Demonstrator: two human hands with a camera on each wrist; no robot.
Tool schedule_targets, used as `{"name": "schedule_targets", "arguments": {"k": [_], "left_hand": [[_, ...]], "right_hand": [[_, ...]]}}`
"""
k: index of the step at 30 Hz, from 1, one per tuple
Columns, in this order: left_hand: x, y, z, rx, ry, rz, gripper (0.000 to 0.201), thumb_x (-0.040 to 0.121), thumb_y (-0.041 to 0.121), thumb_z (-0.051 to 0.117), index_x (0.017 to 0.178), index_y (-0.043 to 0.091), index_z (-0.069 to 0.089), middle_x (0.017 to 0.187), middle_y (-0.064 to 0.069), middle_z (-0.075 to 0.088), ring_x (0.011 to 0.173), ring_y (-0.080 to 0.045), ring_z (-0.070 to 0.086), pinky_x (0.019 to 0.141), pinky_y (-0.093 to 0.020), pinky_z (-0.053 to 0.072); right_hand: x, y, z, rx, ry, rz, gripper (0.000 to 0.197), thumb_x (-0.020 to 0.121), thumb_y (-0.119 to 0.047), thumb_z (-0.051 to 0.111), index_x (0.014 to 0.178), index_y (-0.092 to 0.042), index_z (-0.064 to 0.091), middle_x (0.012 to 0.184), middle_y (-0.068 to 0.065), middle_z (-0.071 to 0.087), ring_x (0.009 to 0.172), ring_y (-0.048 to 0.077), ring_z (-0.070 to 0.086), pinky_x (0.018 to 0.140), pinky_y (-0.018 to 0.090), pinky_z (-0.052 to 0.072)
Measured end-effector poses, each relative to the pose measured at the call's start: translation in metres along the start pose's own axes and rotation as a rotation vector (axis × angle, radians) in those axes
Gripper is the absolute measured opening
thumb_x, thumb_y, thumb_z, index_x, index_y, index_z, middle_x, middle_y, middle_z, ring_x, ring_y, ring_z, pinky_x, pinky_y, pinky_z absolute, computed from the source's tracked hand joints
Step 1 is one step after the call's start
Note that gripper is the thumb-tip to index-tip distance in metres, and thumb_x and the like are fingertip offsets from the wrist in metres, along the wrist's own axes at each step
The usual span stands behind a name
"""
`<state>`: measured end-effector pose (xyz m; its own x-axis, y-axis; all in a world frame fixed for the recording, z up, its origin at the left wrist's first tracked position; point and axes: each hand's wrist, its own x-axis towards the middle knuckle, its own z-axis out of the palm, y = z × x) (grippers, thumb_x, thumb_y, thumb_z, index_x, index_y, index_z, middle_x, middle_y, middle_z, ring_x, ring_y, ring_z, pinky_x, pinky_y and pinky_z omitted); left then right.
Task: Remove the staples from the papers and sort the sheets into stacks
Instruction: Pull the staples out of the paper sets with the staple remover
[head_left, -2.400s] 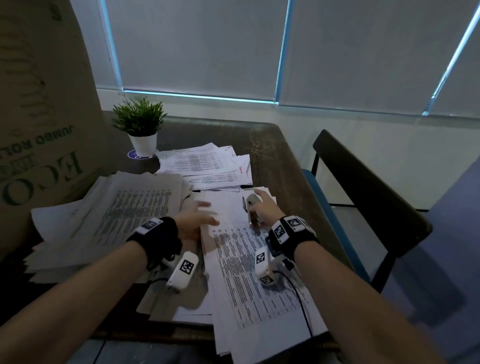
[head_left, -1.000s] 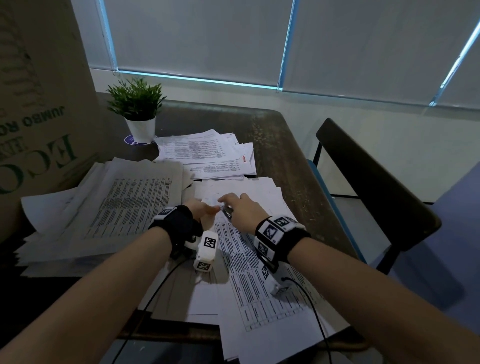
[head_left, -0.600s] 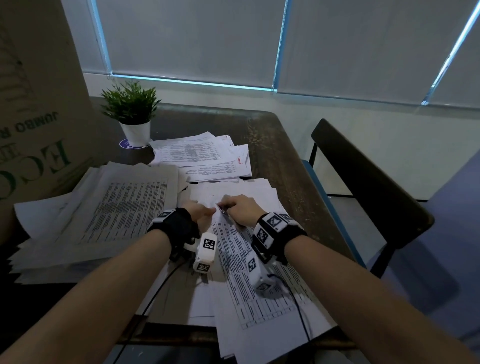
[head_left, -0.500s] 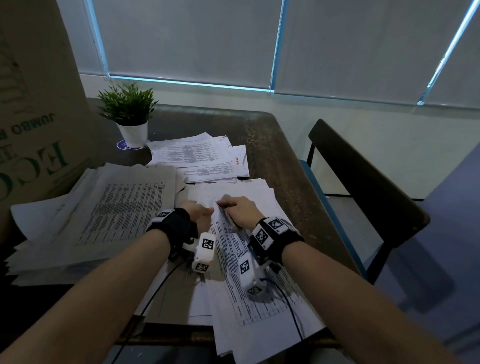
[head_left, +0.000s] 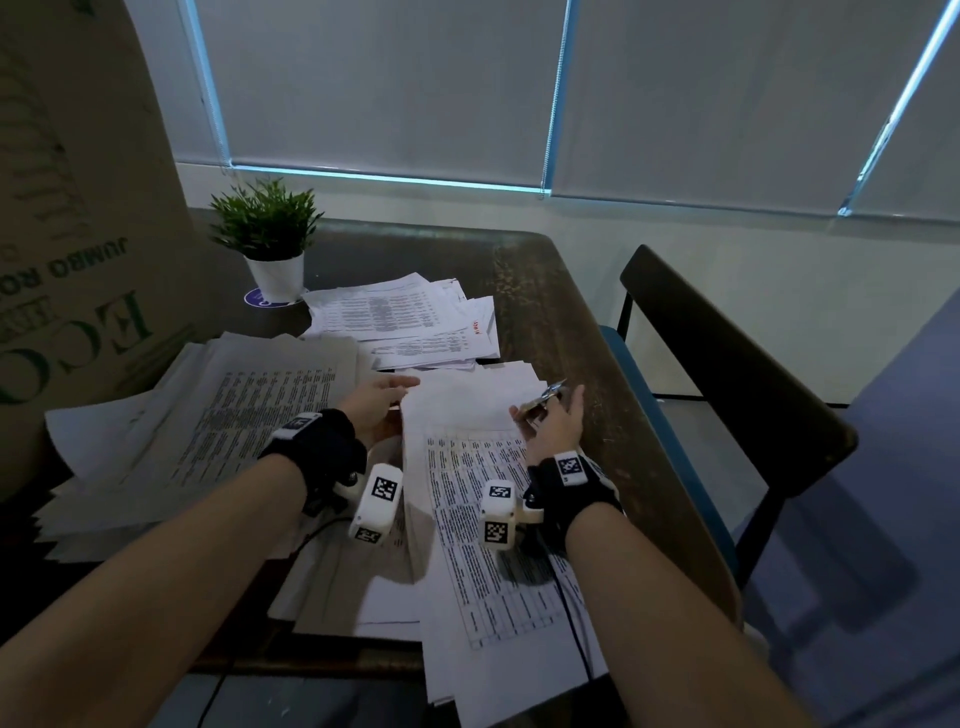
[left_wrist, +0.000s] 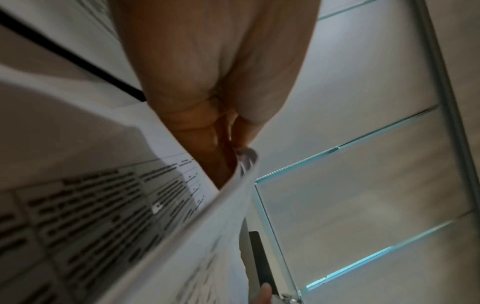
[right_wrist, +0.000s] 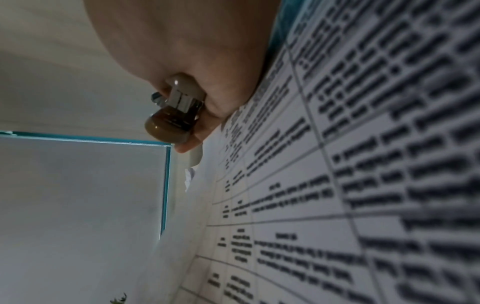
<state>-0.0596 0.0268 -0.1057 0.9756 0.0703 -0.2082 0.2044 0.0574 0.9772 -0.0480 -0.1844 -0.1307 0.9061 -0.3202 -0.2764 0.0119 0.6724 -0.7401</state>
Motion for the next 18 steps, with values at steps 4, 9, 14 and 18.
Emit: {"name": "schedule_targets", "arguments": {"k": [4,9,14,18], "left_hand": [[-0.011,0.008,-0.007,-0.022,-0.142,0.023,0.028,0.094,-0.004,0.047,0.114,0.014,0.054,0.077,-0.007,0.059,0.054,-0.012,0.058,0.054,-0.023,0.055],[-0.028,0.013,0.002,0.374,-0.207,0.047,0.027,0.088,0.010,0.063,0.103,0.030,0.053,0.103,-0.013,0.060,0.082,-0.022,0.064,0.061,-0.034,0.057],[-0.038,0.006,0.016,0.691,-0.271,0.113,0.008,0.085,0.039,0.064,0.090,0.044,0.059,0.117,0.004,0.051,0.111,-0.021,0.053,0.078,-0.038,0.054],[-0.040,0.011,0.020,0.721,-0.274,0.226,0.043,0.063,0.072,0.063,0.095,0.043,0.062,0.118,0.008,0.056,0.118,-0.017,0.051,0.100,-0.041,0.043]], "right_hand": [[0.001,0.001,-0.002,0.068,-0.014,0.007,0.052,0.103,-0.004,0.042,0.147,-0.032,0.038,0.128,0.008,0.046,0.097,0.029,0.057,0.069,0.040,0.057],[0.003,0.003,-0.004,0.041,-0.038,0.012,0.050,0.103,-0.006,0.043,0.146,-0.031,0.040,0.135,0.014,0.047,0.101,0.033,0.056,0.061,0.038,0.055],[0.005,0.006,-0.007,-0.011,-0.048,0.000,0.050,0.102,-0.009,0.044,0.145,-0.034,0.040,0.140,0.011,0.049,0.115,0.035,0.057,0.084,0.051,0.057],[0.005,0.005,-0.007,-0.018,-0.047,0.014,0.049,0.103,-0.009,0.044,0.145,-0.034,0.040,0.137,0.014,0.050,0.112,0.033,0.057,0.069,0.041,0.059]]}}
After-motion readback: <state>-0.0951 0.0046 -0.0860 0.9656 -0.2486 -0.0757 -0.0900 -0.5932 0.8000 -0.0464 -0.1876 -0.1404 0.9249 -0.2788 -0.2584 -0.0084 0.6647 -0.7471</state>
